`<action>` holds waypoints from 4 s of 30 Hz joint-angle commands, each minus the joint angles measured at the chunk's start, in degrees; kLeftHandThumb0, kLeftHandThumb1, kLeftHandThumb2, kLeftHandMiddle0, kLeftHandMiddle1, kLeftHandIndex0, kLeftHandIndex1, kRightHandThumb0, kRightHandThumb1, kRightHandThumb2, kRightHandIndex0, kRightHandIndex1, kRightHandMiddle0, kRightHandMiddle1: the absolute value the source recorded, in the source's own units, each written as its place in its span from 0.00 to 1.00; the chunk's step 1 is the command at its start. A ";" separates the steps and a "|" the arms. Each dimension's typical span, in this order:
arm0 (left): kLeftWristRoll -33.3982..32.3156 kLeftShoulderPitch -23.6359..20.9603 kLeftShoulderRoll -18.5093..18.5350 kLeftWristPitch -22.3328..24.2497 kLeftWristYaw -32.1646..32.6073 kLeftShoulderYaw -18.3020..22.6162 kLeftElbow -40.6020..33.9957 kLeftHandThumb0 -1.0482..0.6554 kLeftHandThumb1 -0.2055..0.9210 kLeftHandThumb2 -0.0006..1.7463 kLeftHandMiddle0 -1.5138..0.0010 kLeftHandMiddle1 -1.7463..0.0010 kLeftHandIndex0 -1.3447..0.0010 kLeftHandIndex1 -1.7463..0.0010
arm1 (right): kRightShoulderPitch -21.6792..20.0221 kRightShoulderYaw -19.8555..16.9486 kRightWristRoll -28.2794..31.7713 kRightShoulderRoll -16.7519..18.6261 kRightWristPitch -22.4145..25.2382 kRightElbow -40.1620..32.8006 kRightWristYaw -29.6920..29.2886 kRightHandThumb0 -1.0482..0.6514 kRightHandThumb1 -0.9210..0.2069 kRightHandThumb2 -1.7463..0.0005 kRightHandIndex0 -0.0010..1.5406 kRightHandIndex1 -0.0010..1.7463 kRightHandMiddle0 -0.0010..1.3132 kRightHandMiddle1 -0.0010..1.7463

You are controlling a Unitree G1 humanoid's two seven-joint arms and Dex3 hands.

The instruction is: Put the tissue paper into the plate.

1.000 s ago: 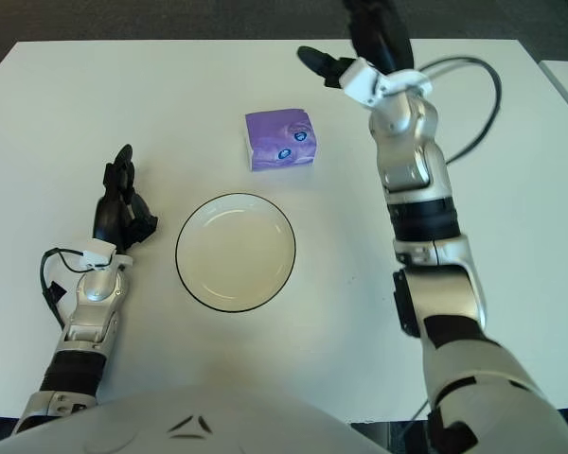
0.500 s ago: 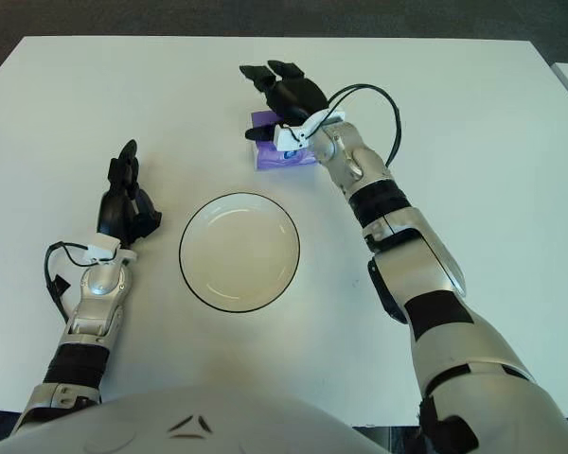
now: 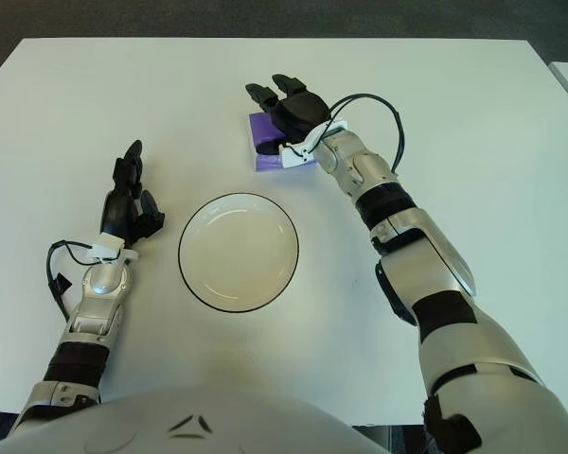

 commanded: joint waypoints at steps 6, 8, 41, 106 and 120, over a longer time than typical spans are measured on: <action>1.05 5.42 -1.43 0.78 0.56 -1.45 8.52 0.21 1.00 0.61 0.91 0.99 1.00 0.79 | -4.44 2.71 -2.42 -0.08 -0.30 5.03 0.91 0.00 0.00 0.63 0.00 0.00 0.00 0.00; 1.01 5.45 -1.48 0.73 0.61 -1.45 8.55 0.21 1.00 0.61 0.91 0.99 1.00 0.79 | -5.23 3.10 -2.38 0.20 -0.67 6.79 0.85 0.00 0.00 0.63 0.00 0.00 0.00 0.00; -0.34 6.05 -2.46 2.00 0.69 -0.84 7.92 0.22 1.00 0.59 0.92 1.00 1.00 0.78 | -11.51 7.60 -2.42 6.06 3.85 27.36 -1.64 0.00 0.00 0.69 0.00 0.00 0.00 0.00; -0.87 9.50 -1.75 4.52 0.76 0.44 2.31 0.20 1.00 0.59 0.91 1.00 1.00 0.78 | -8.09 9.14 1.25 5.68 0.91 26.78 4.48 0.03 0.00 0.88 0.17 0.05 0.00 0.39; -1.23 9.90 -1.91 6.41 0.59 0.92 0.88 0.19 1.00 0.58 0.90 0.99 1.00 0.76 | -5.00 5.75 4.55 7.89 3.19 26.64 -1.80 0.26 0.46 0.57 0.33 0.92 0.18 0.99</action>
